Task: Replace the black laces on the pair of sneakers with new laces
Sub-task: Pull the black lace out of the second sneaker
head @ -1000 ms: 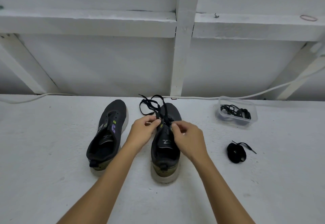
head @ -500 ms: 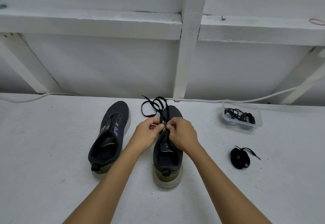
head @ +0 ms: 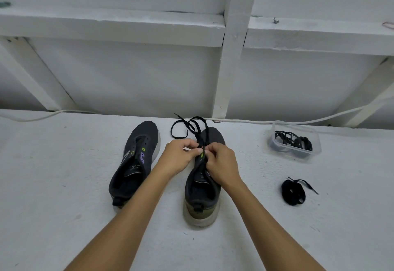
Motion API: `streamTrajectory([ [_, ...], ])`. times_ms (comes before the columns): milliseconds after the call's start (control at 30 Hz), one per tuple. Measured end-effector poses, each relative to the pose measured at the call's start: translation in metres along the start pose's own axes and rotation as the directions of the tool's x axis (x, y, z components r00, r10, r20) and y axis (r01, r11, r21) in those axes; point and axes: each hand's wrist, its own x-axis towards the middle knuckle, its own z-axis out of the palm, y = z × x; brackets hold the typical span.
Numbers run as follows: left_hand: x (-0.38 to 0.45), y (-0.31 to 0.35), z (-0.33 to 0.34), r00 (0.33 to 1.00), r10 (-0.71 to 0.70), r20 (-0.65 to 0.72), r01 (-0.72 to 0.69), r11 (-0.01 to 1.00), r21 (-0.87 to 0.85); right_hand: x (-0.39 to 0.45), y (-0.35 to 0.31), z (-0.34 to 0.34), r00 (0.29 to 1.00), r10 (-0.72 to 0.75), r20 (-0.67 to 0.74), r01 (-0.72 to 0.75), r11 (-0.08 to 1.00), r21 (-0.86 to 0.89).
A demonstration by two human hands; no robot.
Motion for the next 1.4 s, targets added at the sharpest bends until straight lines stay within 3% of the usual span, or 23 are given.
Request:
streamTrajectory([
  [100, 0.0, -0.002, -0.001, 1.0, -0.023, 0.012, 0.024, 0.998, -0.053, 0.001, 0.0, -0.005, 0.999, 0.017, 0.033, -0.021, 0.994, 0.105],
  [200, -0.005, 0.0, 0.0, 0.999, -0.031, -0.008, 0.03, 0.994, -0.104, 0.003, -0.001, -0.011, 0.996, 0.019, 0.089, -0.028, 0.995, 0.099],
  [267, -0.009, 0.003, 0.001, 0.999, -0.049, -0.009, 0.047, 0.986, -0.161, 0.001, 0.001, -0.014, 0.998, 0.03, 0.056, -0.038, 0.989, 0.146],
  [400, -0.016, 0.002, 0.009, 0.964, -0.239, -0.115, 0.179, 0.905, -0.386, -0.01, 0.016, -0.02, 0.972, 0.203, -0.12, -0.145, 0.916, 0.373],
  [500, -0.021, 0.0, 0.013, 0.929, -0.35, -0.116, 0.254, 0.836, -0.487, -0.018, 0.025, -0.025, 0.971, 0.215, -0.102, -0.173, 0.931, 0.322],
  [567, -0.024, 0.004, 0.012, 0.941, -0.327, -0.092, 0.267, 0.879, -0.396, -0.019, 0.022, -0.027, 0.983, 0.162, -0.084, -0.137, 0.96, 0.245],
  [667, -0.034, 0.019, 0.011, 0.981, -0.186, -0.05, 0.179, 0.977, -0.119, -0.014, 0.011, -0.028, 0.996, 0.071, -0.055, -0.065, 0.993, 0.098],
  [800, -0.041, 0.025, 0.018, 0.996, -0.084, -0.039, 0.085, 0.996, 0.022, -0.006, 0.006, -0.022, 1.0, 0.007, -0.012, -0.009, 0.974, -0.225],
  [867, -0.045, 0.021, 0.023, 0.996, 0.018, -0.083, -0.005, 0.99, 0.144, -0.004, 0.006, -0.023, 1.0, -0.004, 0.012, 0.007, 0.962, -0.273],
  [967, -0.049, 0.016, 0.031, 0.97, 0.176, -0.167, -0.113, 0.938, 0.327, -0.001, 0.006, -0.025, 1.0, -0.006, 0.018, 0.01, 0.97, -0.244],
  [1067, -0.05, 0.017, 0.03, 0.96, 0.19, -0.204, -0.088, 0.9, 0.427, -0.001, 0.009, -0.027, 0.999, 0.025, -0.022, -0.027, 0.996, -0.08],
  [1200, -0.05, 0.015, 0.028, 0.954, 0.192, -0.229, -0.085, 0.909, 0.409, -0.006, 0.017, -0.034, 0.989, 0.138, 0.046, -0.141, 0.987, 0.076],
  [1400, -0.052, 0.009, 0.026, 0.953, 0.205, -0.222, -0.113, 0.923, 0.368, -0.001, 0.014, -0.033, 0.994, 0.096, 0.06, -0.099, 0.993, 0.062],
])
